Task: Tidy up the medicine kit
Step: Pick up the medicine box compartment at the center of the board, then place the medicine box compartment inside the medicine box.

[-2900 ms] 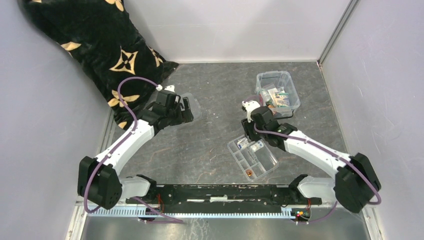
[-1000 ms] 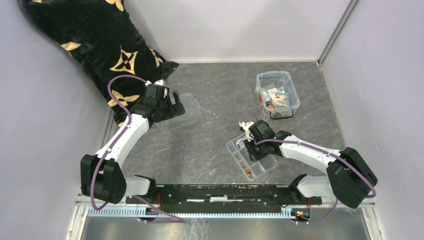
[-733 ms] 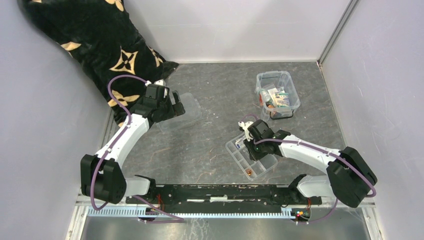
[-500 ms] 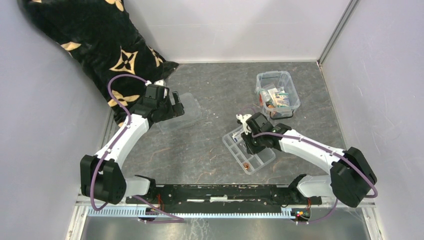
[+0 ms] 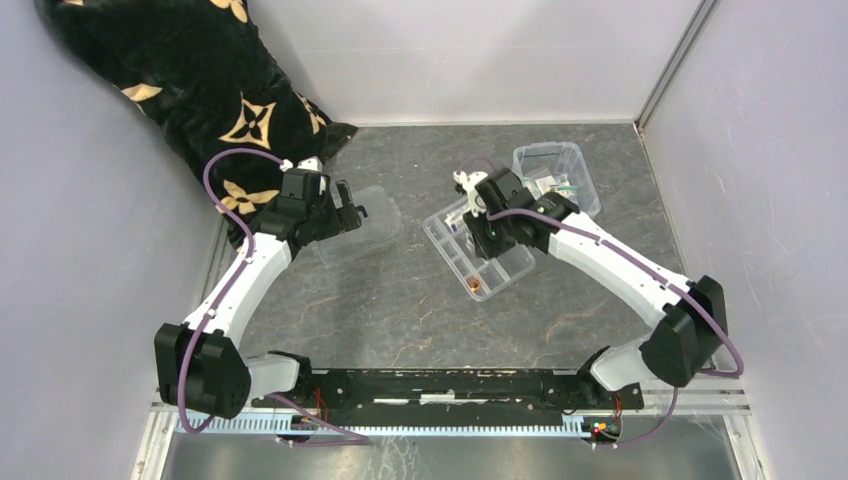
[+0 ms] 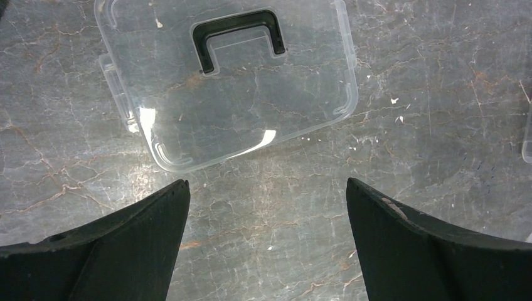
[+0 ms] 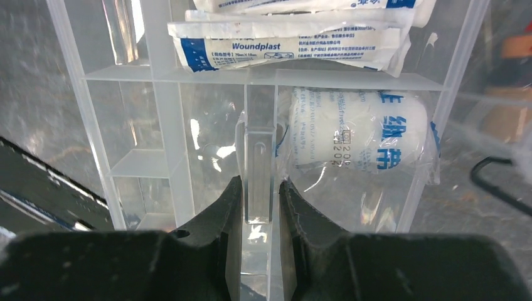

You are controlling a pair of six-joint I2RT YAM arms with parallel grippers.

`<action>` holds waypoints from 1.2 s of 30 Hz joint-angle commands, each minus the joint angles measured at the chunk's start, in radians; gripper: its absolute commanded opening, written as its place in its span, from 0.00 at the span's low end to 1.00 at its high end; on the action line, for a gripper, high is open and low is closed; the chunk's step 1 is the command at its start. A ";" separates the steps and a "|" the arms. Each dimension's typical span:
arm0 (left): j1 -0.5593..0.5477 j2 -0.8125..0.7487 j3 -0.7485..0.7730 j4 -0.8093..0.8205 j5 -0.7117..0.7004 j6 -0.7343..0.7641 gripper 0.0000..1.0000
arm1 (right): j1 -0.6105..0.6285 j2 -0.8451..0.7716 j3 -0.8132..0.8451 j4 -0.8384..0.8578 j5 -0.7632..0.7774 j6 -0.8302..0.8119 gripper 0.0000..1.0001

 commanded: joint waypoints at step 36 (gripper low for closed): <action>-0.049 -0.019 -0.058 0.100 0.168 -0.026 0.99 | -0.585 0.475 0.728 -0.222 0.111 -0.185 0.00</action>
